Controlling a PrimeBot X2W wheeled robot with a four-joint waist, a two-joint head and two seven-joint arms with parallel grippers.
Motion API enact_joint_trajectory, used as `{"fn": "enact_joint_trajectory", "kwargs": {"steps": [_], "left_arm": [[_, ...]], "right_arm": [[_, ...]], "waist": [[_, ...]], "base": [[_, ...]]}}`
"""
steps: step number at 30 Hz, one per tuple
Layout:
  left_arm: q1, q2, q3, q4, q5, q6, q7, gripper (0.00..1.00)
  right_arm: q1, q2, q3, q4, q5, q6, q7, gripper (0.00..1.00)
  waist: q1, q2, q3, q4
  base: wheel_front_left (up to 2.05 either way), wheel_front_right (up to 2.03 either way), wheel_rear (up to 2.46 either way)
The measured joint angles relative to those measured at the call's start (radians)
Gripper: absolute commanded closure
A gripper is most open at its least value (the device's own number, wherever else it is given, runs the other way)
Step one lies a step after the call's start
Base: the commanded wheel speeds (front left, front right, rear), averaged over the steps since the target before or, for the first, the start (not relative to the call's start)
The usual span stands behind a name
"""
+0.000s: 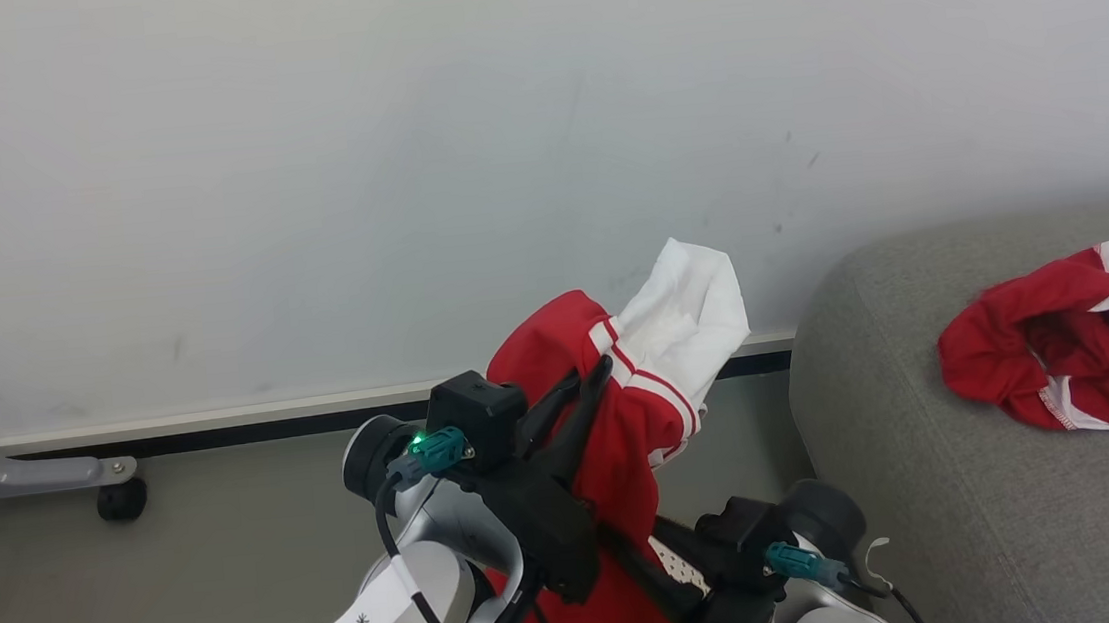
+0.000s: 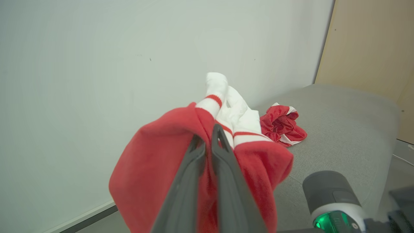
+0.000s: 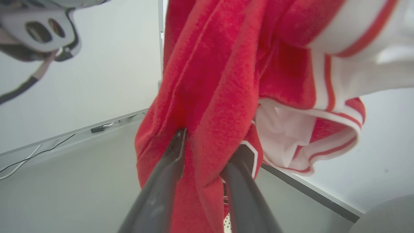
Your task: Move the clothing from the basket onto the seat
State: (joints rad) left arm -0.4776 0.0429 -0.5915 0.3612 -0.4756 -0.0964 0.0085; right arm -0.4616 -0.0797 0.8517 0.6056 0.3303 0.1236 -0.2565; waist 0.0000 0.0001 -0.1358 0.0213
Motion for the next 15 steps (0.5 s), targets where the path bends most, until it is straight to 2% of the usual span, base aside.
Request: {"fn": "enact_joint_trajectory", "kwargs": {"steps": [9,10,12,13,15], "left_arm": [[0.016,0.002,0.017,-0.021,-0.009,0.027,0.031,1.00],[0.021,0.004,0.023,-0.023,-0.009,0.031,0.031,0.96],[0.029,0.011,0.033,-0.024,-0.015,0.037,0.034,0.67],[0.033,0.013,0.037,-0.024,-0.018,0.041,0.034,0.67],[0.037,0.018,0.045,-0.024,-0.024,0.045,0.034,0.20]], "right_arm": [[-0.034,-0.001,0.062,0.009,0.065,0.000,0.000,1.00],[-0.040,-0.001,0.065,0.007,0.070,0.000,0.000,1.00],[-0.048,-0.005,0.065,-0.007,0.086,0.000,0.000,1.00],[-0.049,-0.008,0.065,-0.013,0.097,0.000,0.000,1.00],[-0.050,-0.017,0.062,-0.026,0.112,0.000,0.000,1.00]], "waist": [[0.0000,0.0000,0.015,-0.007],[0.0000,0.0000,0.016,-0.010],[0.0000,0.0000,0.019,-0.017],[0.0000,0.0000,0.020,-0.021],[0.0000,0.0000,0.022,-0.030]], "base": [[0.00,0.00,0.00],[0.00,0.00,0.00],[0.00,0.00,0.00],[0.00,0.00,0.00],[0.00,0.00,0.00]]}}
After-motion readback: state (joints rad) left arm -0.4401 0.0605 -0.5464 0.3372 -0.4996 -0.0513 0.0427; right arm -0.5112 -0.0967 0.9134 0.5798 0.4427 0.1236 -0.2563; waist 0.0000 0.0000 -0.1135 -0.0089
